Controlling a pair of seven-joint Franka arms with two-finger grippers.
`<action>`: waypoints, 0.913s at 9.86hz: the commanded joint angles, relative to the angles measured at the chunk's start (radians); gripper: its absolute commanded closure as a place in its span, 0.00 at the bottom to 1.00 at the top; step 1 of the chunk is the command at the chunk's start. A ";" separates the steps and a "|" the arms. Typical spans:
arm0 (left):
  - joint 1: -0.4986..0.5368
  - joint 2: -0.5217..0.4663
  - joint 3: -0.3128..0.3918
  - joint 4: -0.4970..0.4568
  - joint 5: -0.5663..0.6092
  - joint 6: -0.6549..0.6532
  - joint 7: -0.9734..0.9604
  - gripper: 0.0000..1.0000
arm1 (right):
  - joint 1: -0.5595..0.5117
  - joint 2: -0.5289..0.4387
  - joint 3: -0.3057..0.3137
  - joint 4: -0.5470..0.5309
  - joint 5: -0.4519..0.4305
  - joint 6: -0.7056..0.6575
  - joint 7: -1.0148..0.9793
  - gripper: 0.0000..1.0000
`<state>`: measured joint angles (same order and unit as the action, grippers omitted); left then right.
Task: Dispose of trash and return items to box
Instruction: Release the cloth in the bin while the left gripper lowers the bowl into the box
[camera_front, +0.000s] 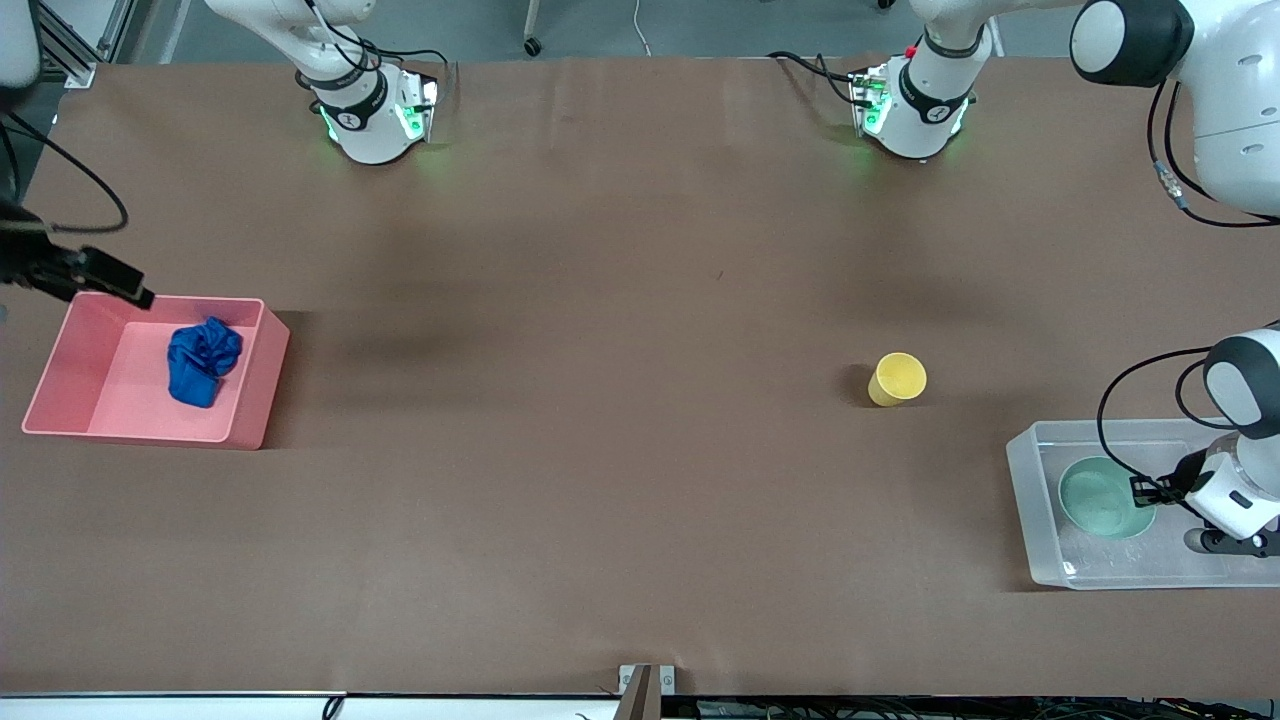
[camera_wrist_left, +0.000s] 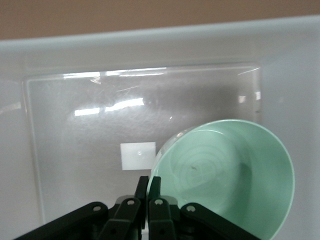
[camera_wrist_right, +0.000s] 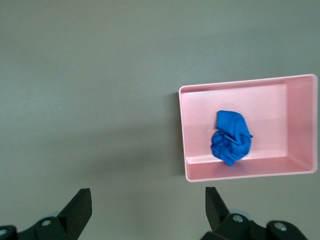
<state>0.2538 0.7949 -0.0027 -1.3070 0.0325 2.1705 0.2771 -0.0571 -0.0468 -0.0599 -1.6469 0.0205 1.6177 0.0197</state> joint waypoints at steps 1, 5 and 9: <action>0.016 0.038 -0.002 0.008 -0.002 0.008 0.020 0.99 | -0.021 0.002 0.002 0.148 -0.040 -0.093 0.019 0.00; 0.002 0.041 -0.005 -0.044 -0.028 0.075 -0.001 0.89 | -0.021 0.002 -0.026 0.153 -0.043 -0.125 0.014 0.00; 0.001 -0.006 -0.013 -0.052 -0.019 0.068 -0.015 0.03 | -0.009 -0.001 -0.015 0.153 -0.068 -0.150 0.013 0.00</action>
<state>0.2536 0.8138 -0.0117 -1.3354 0.0172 2.2365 0.2658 -0.0664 -0.0338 -0.0822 -1.4879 -0.0295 1.4775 0.0244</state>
